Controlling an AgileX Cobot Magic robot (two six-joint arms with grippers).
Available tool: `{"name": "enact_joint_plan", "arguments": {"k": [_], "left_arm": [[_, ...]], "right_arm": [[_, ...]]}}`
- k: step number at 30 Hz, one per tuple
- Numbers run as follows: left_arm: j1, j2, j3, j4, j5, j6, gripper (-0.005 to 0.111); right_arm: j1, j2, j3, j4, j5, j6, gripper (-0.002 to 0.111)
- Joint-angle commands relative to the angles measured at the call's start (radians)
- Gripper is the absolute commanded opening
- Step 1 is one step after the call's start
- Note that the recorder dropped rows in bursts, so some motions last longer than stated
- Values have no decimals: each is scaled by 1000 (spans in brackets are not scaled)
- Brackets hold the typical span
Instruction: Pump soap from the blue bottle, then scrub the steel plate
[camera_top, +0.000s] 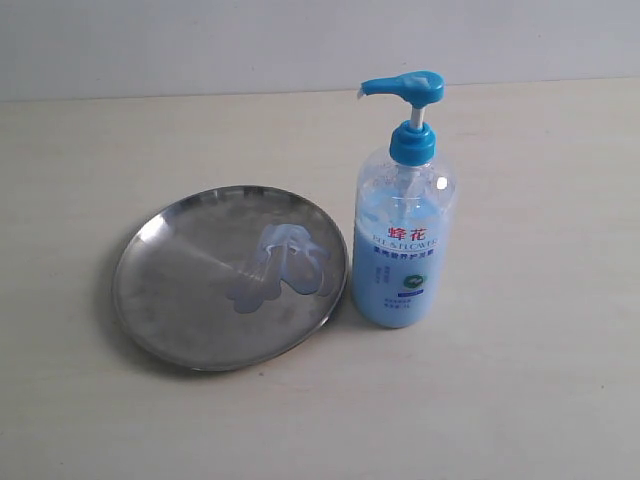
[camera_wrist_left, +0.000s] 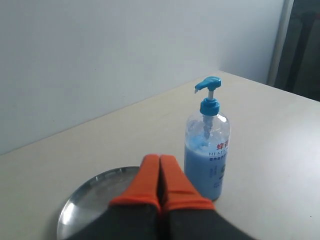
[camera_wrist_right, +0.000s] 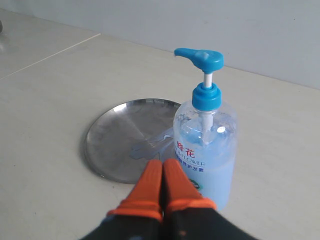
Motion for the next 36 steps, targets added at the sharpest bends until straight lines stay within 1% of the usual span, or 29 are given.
{"name": "enact_joint_plan", "arguments": {"k": [1,6,10,13,16,18,19,22,23,25,26,27,30,31,33,36], "left_arm": [[-1,-35,18,-5,-29,-12,0],[-1,-37,18,-5,-18,-7,0],[-1,-37,18,-5,8,-7,0],[-1,-37,25,18,12,-7,0],[2,-41,70,22,-29,-20,0],[18,-61,94,28,-57,-59,0],[46,-87,122,61,-89,-110,0],[114,-145,179,103,-121,-143,0],[157,-178,208,128,-141,-176,0],[223,-223,251,173,-185,-269,0],[240,-232,263,197,-190,-303,0],[279,-250,293,256,-207,-386,0],[328,-251,346,348,-248,-505,0],[355,-251,376,391,-270,-559,0],[385,-251,417,411,-296,-570,0],[393,-251,465,414,-339,-559,0]], "right_arm": [[-2,-8,6,3,-22,2,0],[-2,-8,6,3,-26,2,0],[-2,-8,6,43,-26,2,0],[-2,-8,6,43,-26,2,0],[-2,-8,6,43,-28,2,0],[-2,-8,6,43,-28,2,0],[-2,-8,6,43,-28,2,0],[-2,-8,6,43,-28,2,0],[-2,-8,6,43,-28,2,0],[-2,-8,6,43,-28,2,0],[-2,-8,6,43,-28,2,0],[-2,-8,6,43,-28,2,0],[-2,-8,6,43,-28,2,0],[-2,-8,6,43,-28,2,0],[-2,-8,6,43,-28,2,0],[-2,-8,6,43,-28,2,0]]}}
